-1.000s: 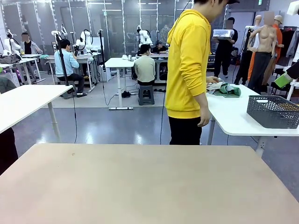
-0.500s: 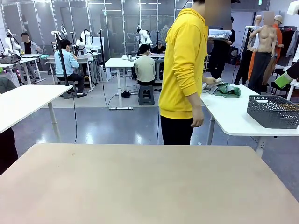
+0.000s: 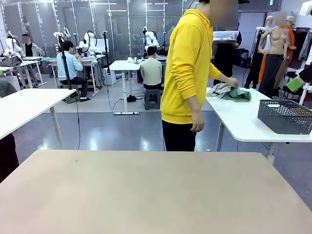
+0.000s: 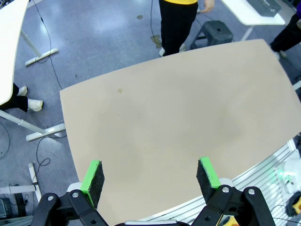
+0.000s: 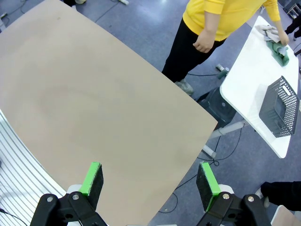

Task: Fold the towels and place them in the basket.
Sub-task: When a person lays out a Towel with hook on the table, fold it in half twice.

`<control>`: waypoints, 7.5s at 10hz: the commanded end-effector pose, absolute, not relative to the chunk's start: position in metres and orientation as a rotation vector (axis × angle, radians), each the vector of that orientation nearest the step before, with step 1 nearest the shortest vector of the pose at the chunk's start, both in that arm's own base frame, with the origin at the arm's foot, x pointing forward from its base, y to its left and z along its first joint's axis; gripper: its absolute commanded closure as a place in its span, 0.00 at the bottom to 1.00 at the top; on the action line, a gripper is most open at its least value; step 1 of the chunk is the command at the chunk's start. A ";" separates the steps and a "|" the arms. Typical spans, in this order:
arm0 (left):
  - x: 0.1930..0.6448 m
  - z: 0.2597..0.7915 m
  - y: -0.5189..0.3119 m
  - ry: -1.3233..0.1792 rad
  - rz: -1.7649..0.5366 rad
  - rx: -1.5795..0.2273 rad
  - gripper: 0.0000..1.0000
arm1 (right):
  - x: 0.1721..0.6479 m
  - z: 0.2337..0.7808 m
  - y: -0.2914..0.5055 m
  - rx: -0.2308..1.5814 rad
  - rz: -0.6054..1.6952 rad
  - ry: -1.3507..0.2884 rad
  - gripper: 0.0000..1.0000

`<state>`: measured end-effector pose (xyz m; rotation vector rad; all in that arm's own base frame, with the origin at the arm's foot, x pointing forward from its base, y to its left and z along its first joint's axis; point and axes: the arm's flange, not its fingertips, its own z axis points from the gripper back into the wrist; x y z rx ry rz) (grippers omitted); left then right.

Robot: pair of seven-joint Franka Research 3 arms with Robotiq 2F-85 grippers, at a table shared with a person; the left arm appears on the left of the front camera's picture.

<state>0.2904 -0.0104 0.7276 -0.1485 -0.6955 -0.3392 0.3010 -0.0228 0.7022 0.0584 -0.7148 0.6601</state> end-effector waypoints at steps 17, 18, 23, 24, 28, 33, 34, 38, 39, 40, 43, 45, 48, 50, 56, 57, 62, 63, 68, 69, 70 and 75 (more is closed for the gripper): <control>0.290 0.728 -0.011 -0.696 -0.347 -0.146 0.00 | 0.301 0.703 -0.023 0.058 0.660 -0.716 0.00; 0.290 0.728 -0.011 -0.696 -0.347 -0.146 0.00 | 0.301 0.703 -0.023 0.058 0.660 -0.716 0.00; 0.290 0.728 -0.011 -0.696 -0.347 -0.146 0.00 | 0.301 0.703 -0.023 0.058 0.660 -0.716 0.00; 0.290 0.728 -0.011 -0.696 -0.347 -0.146 0.00 | 0.301 0.703 -0.023 0.058 0.660 -0.716 0.00; 0.290 0.728 -0.011 -0.696 -0.347 -0.146 0.00 | 0.301 0.703 -0.023 0.058 0.660 -0.716 0.00; 0.290 0.728 -0.011 -0.696 -0.347 -0.146 0.00 | 0.301 0.703 -0.023 0.058 0.660 -0.716 0.00; 0.290 0.728 -0.011 -0.696 -0.347 -0.146 0.00 | 0.301 0.703 -0.023 0.058 0.660 -0.716 0.00; 0.290 0.728 -0.011 -0.696 -0.347 -0.146 0.00 | 0.301 0.703 -0.023 0.058 0.660 -0.716 0.00; 0.290 0.728 -0.010 -0.696 -0.339 -0.149 0.00 | 0.301 0.702 -0.023 0.058 0.660 -0.715 0.00; 0.288 0.730 -0.015 -0.706 -0.394 -0.104 0.00 | 0.299 0.706 -0.018 0.034 0.697 -0.719 0.00; 0.275 0.727 -0.047 -0.652 -0.650 -0.006 0.00 | 0.287 0.701 0.020 -0.060 0.955 -0.590 0.00; 0.261 0.707 -0.071 -0.566 -0.868 0.079 0.00 | 0.281 0.687 0.054 -0.130 1.124 -0.496 0.00; 0.247 0.656 -0.113 -0.463 -1.089 0.107 0.00 | 0.279 0.654 0.105 -0.152 1.295 -0.355 0.00; 0.246 0.628 -0.131 -0.404 -1.178 0.103 0.00 | 0.279 0.630 0.140 -0.151 1.359 -0.317 0.00; 0.255 0.566 -0.167 -0.323 -1.345 0.073 0.00 | 0.280 0.568 0.186 -0.125 1.346 -0.234 0.00; 0.249 0.567 -0.167 -0.293 -1.323 0.065 0.00 | 0.276 0.566 0.190 -0.150 1.437 -0.211 0.00; 0.249 0.567 -0.167 -0.293 -1.323 0.065 0.00 | 0.276 0.566 0.190 -0.150 1.437 -0.211 0.00; 0.250 0.565 -0.169 -0.296 -1.332 0.064 0.00 | 0.278 0.565 0.190 -0.143 1.424 -0.212 0.00; 0.279 0.505 -0.199 -0.124 -1.527 -0.041 0.00 | 0.300 0.493 0.236 -0.095 1.487 -0.151 0.00; 0.286 0.484 -0.208 -0.106 -1.535 -0.068 0.00 | 0.304 0.477 0.245 -0.087 1.503 -0.157 0.00; 0.290 0.463 -0.215 -0.092 -1.530 -0.087 0.00 | 0.305 0.462 0.249 -0.093 1.494 -0.156 0.00; 0.312 0.389 -0.218 -0.148 -1.565 -0.081 0.00 | 0.323 0.400 0.251 -0.054 1.535 -0.173 0.00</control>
